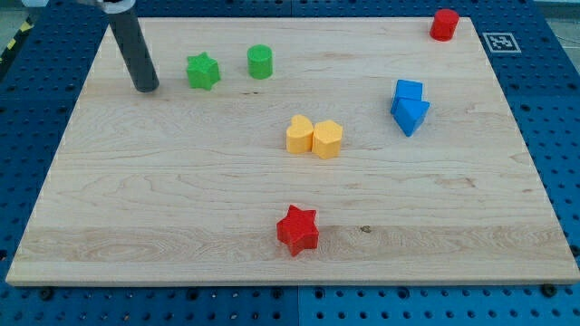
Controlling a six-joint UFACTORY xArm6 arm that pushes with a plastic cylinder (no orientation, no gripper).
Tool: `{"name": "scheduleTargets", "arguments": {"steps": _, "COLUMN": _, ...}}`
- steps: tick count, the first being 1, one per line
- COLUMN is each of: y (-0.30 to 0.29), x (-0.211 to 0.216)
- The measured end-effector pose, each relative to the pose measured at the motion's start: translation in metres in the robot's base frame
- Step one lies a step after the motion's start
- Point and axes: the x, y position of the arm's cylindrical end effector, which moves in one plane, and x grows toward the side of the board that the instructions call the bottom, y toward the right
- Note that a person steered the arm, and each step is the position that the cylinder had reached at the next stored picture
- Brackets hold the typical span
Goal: Place the arm towards the top right of the board
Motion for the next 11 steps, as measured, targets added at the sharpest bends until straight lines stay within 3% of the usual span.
{"name": "scheduleTargets", "arguments": {"steps": 2, "y": 0.048, "x": -0.010}}
{"name": "scheduleTargets", "arguments": {"steps": 11, "y": 0.081, "x": -0.010}}
